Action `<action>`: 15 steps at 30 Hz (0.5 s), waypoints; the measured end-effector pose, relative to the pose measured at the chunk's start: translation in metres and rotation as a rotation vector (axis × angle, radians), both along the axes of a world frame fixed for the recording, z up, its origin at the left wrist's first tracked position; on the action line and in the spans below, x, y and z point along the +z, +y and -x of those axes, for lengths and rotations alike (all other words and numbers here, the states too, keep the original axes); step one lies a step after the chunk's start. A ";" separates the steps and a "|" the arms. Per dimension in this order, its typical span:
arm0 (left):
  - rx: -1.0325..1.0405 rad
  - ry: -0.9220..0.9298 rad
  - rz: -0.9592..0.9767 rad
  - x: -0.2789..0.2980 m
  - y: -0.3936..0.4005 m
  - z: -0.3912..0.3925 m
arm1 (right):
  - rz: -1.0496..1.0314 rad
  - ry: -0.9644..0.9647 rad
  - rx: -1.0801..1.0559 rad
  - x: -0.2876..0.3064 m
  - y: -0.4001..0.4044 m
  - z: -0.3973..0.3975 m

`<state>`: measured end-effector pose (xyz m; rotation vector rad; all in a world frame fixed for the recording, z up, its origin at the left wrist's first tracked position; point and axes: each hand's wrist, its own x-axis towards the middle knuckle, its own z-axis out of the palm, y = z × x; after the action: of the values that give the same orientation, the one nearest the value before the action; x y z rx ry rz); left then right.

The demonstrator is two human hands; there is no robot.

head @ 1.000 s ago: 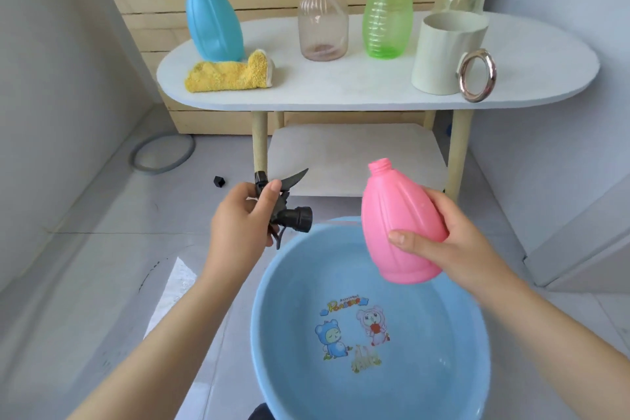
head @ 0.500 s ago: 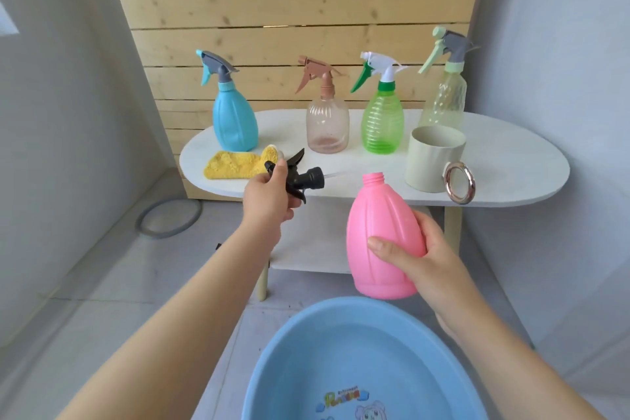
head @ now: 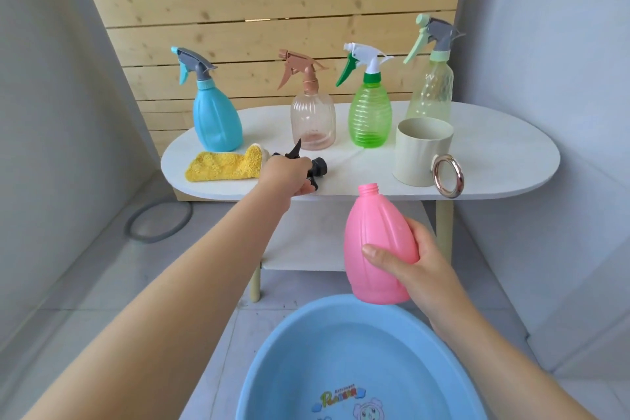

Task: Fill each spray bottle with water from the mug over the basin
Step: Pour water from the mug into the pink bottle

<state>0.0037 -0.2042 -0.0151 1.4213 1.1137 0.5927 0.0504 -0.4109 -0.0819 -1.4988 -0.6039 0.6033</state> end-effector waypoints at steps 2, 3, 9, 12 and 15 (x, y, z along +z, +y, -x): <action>-0.002 0.013 -0.013 0.002 -0.007 0.003 | -0.002 -0.003 -0.010 -0.003 0.000 0.000; -0.013 0.023 -0.049 0.002 -0.012 0.005 | -0.001 -0.013 -0.020 -0.004 -0.001 -0.001; -0.536 0.033 -0.127 -0.012 -0.065 0.038 | -0.027 -0.001 -0.005 -0.012 0.000 -0.009; -0.778 -0.053 0.056 -0.032 -0.072 0.045 | -0.062 0.051 0.029 -0.016 -0.002 -0.015; -0.773 -0.139 0.064 -0.046 -0.077 0.043 | -0.038 0.097 0.095 -0.022 -0.001 -0.018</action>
<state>-0.0389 -0.2809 -0.0610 1.5828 0.4023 0.0936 0.0679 -0.4117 -0.1038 -1.4028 -0.6110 0.7301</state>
